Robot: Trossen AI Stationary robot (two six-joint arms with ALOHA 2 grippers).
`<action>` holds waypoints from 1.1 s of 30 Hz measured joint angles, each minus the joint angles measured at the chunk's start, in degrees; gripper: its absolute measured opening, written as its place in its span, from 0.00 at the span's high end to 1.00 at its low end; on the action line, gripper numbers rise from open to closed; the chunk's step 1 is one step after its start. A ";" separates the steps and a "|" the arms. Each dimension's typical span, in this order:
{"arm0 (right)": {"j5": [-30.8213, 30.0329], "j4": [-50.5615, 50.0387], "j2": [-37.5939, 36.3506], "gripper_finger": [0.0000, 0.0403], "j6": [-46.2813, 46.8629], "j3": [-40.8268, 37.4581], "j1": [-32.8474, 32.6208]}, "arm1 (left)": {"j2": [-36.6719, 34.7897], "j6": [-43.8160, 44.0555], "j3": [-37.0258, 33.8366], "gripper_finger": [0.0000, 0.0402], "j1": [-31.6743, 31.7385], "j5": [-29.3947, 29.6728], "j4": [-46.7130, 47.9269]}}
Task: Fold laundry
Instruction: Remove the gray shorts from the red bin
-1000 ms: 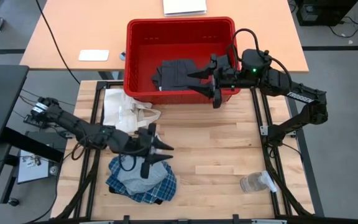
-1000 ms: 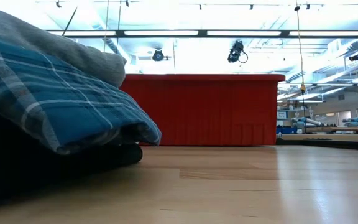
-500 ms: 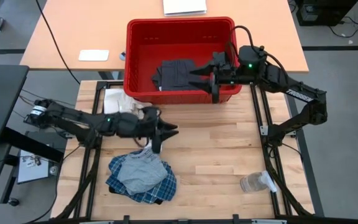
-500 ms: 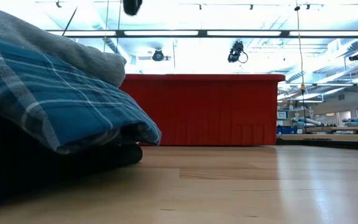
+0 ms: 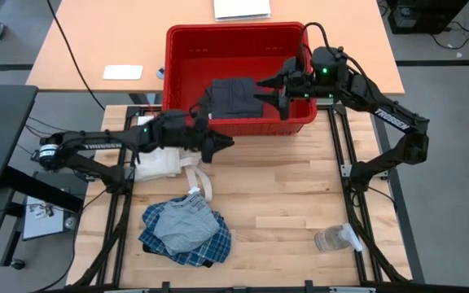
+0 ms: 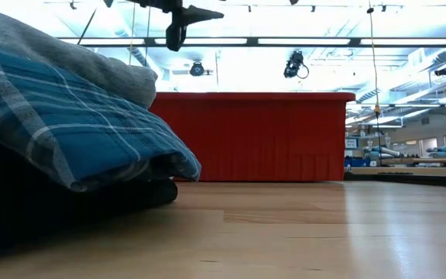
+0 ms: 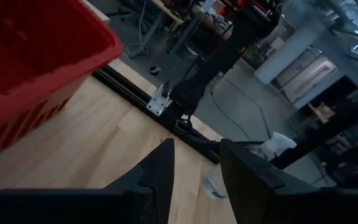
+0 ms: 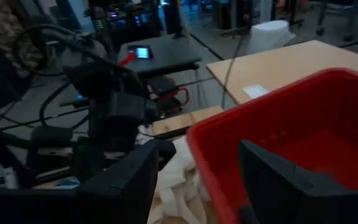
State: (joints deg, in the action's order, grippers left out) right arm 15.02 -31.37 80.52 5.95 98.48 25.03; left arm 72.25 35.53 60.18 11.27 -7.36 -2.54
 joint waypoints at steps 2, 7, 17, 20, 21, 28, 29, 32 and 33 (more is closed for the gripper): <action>0.02 0.09 0.67 0.44 -0.16 0.07 1.70 | 0.13 -0.21 1.45 0.67 2.85 -2.08 0.43; 3.37 -0.16 3.55 0.44 -0.47 0.04 6.60 | 1.66 -3.24 7.11 0.67 10.14 -4.90 6.89; 7.59 2.53 10.69 0.44 -0.83 0.02 13.89 | 7.74 -0.60 13.05 0.67 22.48 -11.78 13.90; 7.64 3.04 12.64 0.44 -0.63 0.02 15.94 | 9.38 0.67 13.09 0.67 24.56 -12.73 13.93; 7.65 3.07 13.44 0.44 -0.63 0.02 16.55 | 10.02 0.92 13.09 0.67 25.19 -13.00 14.02; 7.63 2.92 20.19 0.44 -0.13 0.02 19.69 | 14.24 2.08 13.09 0.67 28.82 -15.12 13.90; 7.67 2.88 21.15 0.44 0.04 0.02 20.06 | 14.75 2.38 13.09 0.67 29.31 -15.17 13.83; 7.81 2.52 23.59 0.42 0.41 0.00 21.16 | 15.92 2.64 13.09 0.67 30.73 -15.35 13.56; 7.76 2.46 24.33 0.41 0.41 0.00 21.62 | 16.31 2.52 13.09 0.67 31.28 -15.33 13.45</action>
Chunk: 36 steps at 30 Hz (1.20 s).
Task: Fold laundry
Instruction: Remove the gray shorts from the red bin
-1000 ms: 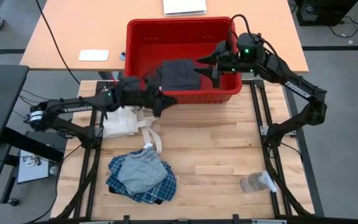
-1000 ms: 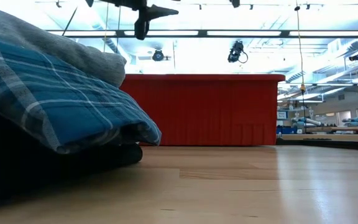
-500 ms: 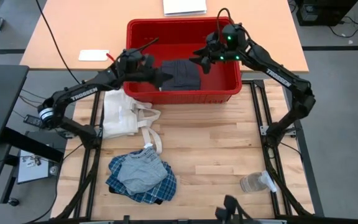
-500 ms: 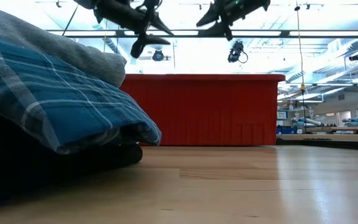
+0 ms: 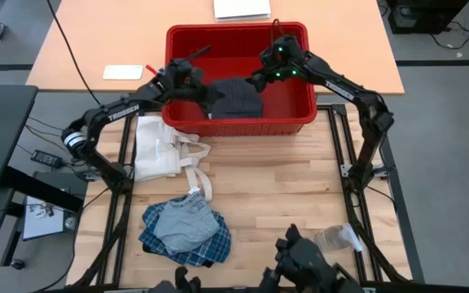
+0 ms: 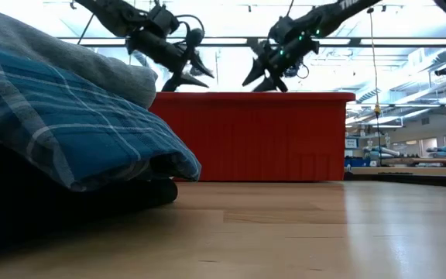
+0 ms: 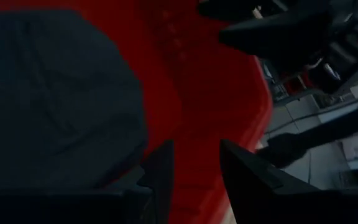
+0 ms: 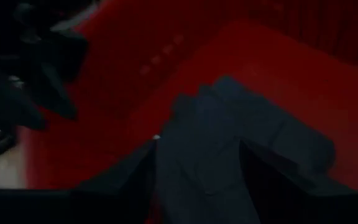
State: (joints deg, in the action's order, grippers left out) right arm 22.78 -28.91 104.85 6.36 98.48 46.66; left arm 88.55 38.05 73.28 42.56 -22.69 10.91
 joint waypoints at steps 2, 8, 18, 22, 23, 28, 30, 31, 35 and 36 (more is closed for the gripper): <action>-0.70 -0.19 1.58 0.39 -0.11 0.00 0.77 | 0.75 -0.83 0.00 0.67 1.13 0.02 0.08; -1.40 -0.24 5.73 0.23 4.10 0.00 2.70 | 3.46 -2.15 0.00 0.67 3.56 0.05 -0.48; -4.30 -1.66 12.58 0.03 9.74 0.00 2.73 | 7.54 -13.22 0.00 0.67 6.17 0.10 -0.10; -8.14 -2.70 14.26 0.05 10.59 0.00 1.80 | 7.56 -16.32 0.00 0.67 6.66 0.08 0.10; -8.82 -3.39 14.33 0.05 11.28 -0.02 1.77 | 7.56 -17.02 0.00 0.67 6.92 0.13 0.31; -9.45 -3.96 14.20 0.03 12.17 0.00 2.63 | 7.56 -18.75 -0.32 0.67 9.93 0.24 4.81; -7.47 -4.59 14.33 0.02 12.60 0.00 3.50 | 7.56 -19.74 -1.36 0.67 11.40 -0.66 5.23; -7.33 -4.94 14.51 0.02 12.37 0.03 3.78 | 7.56 -19.96 -1.95 0.67 12.11 -1.73 4.95; -7.60 -8.27 14.90 0.01 10.05 -0.09 4.47 | 7.48 -20.37 -3.35 0.67 13.40 -3.91 4.49; -7.99 -8.29 14.90 0.01 9.61 -0.05 4.43 | 7.61 -20.35 -3.41 0.67 13.41 -3.76 4.59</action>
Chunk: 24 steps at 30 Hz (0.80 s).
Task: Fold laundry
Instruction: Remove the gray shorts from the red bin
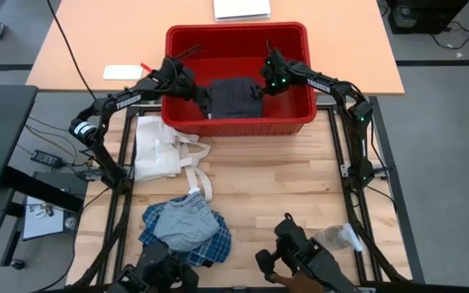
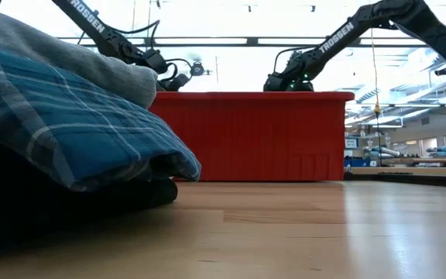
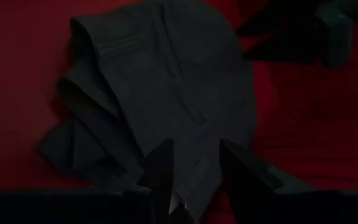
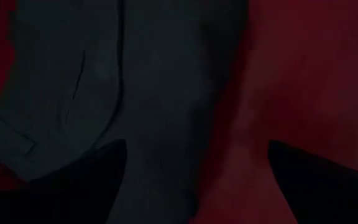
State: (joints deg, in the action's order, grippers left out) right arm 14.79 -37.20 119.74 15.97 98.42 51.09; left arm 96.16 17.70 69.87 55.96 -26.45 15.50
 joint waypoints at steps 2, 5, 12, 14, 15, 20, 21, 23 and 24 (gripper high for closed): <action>0.50 0.01 -0.02 0.02 -0.33 0.03 0.00 | 0.13 0.63 -0.04 0.67 -0.02 0.81 -0.18; 2.82 0.15 -0.02 0.03 0.18 0.03 0.00 | 0.23 2.92 -0.04 0.67 -0.54 4.56 -0.44; 6.40 0.35 -0.06 0.03 0.16 0.05 -0.35 | 0.87 7.61 -0.44 0.62 -3.56 1.03 -7.87; 7.13 -0.23 -0.06 0.03 1.02 0.69 -0.34 | 0.83 6.20 -0.33 0.61 -5.18 -1.41 -12.19; 7.82 -0.73 -0.05 0.03 1.40 1.51 -0.31 | 0.83 5.68 -0.32 0.61 -5.90 -2.47 -14.14; 5.76 -5.40 -0.06 0.03 -0.29 8.87 -0.30 | 0.81 4.18 -0.24 0.62 -8.28 -2.57 -19.61; 4.91 -5.31 -0.06 0.03 -1.07 10.30 -0.43 | 0.81 3.57 -0.24 0.62 -8.54 -2.31 -19.54; 4.38 -4.25 -0.10 0.03 -1.96 12.95 -0.67 | 1.59 2.67 -0.19 0.62 -8.90 -1.48 -19.53; 4.58 -3.30 -0.11 0.03 -2.04 13.77 -0.72 | 2.33 2.61 -0.17 0.62 -8.88 -1.45 -19.54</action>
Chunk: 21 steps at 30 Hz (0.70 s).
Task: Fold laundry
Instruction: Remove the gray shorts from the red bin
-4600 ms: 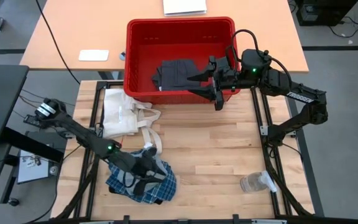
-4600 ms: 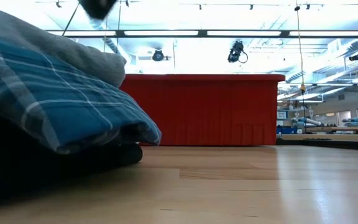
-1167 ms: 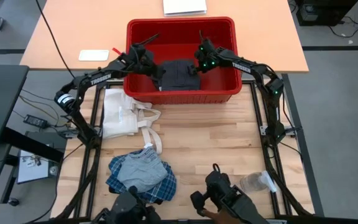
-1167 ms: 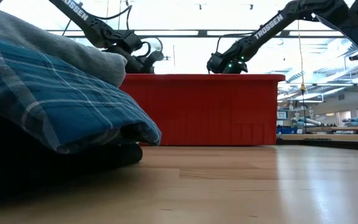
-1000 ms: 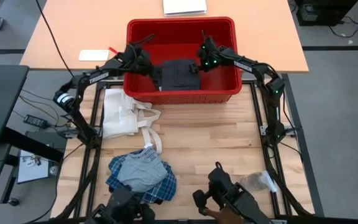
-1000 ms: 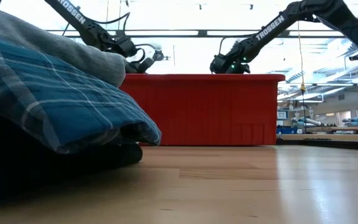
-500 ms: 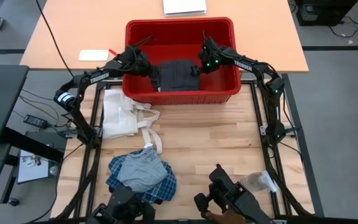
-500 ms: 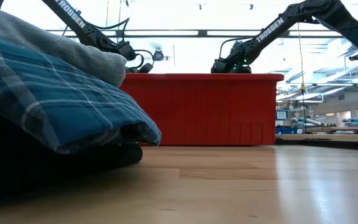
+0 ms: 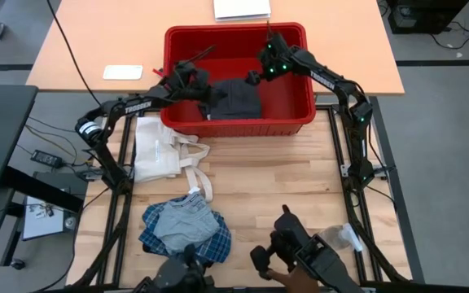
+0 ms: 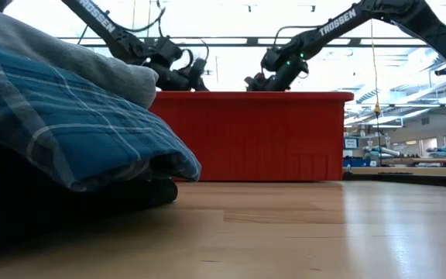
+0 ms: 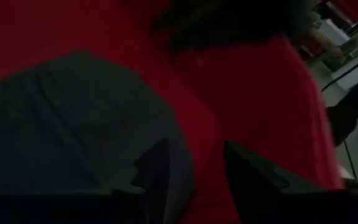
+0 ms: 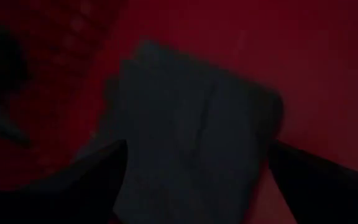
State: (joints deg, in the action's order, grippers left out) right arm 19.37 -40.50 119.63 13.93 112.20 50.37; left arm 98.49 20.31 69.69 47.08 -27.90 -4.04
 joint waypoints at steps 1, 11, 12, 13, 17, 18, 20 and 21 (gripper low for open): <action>0.36 1.55 0.00 0.03 0.03 0.43 0.00 | 1.03 -0.11 0.00 0.62 0.21 -0.01 -0.04; 2.52 7.53 0.28 0.09 1.10 -6.01 0.85 | 10.49 10.64 -0.07 0.62 4.29 -2.12 -1.18; 2.75 7.02 0.28 0.10 1.10 -6.53 0.85 | 10.55 11.73 -0.04 0.62 4.55 -2.01 -1.69; 2.74 6.75 0.28 0.10 1.17 -7.09 0.85 | 10.55 12.43 -0.05 0.61 4.75 -2.05 -2.24; 3.29 6.66 0.28 0.11 4.14 -9.00 1.67 | 9.30 13.98 0.44 0.52 5.08 -2.24 -2.11; 3.21 6.60 0.28 0.10 4.35 -9.63 1.94 | 8.86 13.96 0.75 0.50 5.17 -2.35 -2.07; 2.74 6.37 0.28 0.09 4.11 -10.63 2.45 | 8.22 13.48 1.60 0.43 5.21 -2.17 -2.36; 2.81 6.36 0.28 0.08 4.07 -10.98 2.66 | 7.99 13.04 1.92 0.40 5.21 -2.19 -2.15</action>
State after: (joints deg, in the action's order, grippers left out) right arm 22.17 -34.14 119.92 18.00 101.22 53.03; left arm 106.47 33.35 71.61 52.29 -30.09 -6.19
